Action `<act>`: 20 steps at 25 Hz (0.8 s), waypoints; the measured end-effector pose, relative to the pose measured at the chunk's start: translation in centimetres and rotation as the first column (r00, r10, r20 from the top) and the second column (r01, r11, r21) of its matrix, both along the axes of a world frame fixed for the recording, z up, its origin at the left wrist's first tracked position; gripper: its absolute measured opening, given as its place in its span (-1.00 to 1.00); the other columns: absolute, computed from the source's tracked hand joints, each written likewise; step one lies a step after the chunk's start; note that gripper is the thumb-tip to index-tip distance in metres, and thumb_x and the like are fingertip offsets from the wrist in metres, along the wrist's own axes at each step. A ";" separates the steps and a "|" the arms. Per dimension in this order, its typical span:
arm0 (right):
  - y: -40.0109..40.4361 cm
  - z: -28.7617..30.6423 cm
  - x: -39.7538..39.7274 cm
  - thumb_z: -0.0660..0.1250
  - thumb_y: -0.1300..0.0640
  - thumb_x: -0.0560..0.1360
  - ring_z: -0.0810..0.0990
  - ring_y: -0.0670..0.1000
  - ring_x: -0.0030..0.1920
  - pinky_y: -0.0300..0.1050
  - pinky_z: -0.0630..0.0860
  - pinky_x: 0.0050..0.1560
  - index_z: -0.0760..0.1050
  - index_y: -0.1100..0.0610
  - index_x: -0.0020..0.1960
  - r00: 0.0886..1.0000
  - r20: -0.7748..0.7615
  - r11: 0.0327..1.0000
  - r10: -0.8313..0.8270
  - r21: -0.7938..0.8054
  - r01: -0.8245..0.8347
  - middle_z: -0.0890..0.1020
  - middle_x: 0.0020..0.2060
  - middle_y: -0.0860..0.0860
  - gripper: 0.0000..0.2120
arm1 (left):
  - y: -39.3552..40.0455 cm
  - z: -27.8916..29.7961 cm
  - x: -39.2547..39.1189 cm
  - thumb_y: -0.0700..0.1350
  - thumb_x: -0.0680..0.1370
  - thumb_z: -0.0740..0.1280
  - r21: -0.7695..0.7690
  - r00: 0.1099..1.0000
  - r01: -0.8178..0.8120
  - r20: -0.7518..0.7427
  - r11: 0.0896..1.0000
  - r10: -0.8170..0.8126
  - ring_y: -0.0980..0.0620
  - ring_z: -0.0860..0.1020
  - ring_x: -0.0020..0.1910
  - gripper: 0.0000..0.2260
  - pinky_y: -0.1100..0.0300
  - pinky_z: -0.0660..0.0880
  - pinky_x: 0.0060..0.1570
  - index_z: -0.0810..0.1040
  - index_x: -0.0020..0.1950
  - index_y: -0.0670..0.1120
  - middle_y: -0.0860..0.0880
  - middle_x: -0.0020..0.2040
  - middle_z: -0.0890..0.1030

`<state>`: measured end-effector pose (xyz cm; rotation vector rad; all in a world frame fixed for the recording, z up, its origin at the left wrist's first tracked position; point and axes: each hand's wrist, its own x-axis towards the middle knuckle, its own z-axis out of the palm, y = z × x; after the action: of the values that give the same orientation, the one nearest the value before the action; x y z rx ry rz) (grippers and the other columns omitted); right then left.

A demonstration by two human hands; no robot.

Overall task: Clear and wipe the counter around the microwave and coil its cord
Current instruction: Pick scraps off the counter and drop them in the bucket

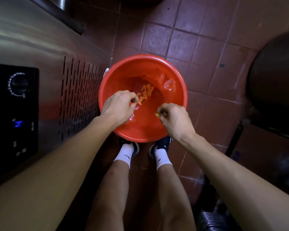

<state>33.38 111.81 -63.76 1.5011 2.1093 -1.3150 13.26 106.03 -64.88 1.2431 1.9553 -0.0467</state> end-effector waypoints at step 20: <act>-0.1 4.6 0.3 0.27 0.12 0.56 0.61 0.15 0.16 0.03 0.56 0.19 0.58 0.07 0.20 0.987 0.153 0.992 0.050 -0.123 -0.031 0.67 0.15 0.10 -0.75 | -3.3 8.5 1.7 -0.02 0.59 0.26 -0.024 1.000 -0.003 -0.009 1.000 0.002 -0.10 0.49 0.23 -0.75 0.00 0.44 0.18 0.54 0.25 0.04 0.01 0.20 0.58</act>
<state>33.70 111.69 -59.12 1.4535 1.9191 -1.2435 14.91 102.75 -56.41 1.2267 1.9584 -0.0744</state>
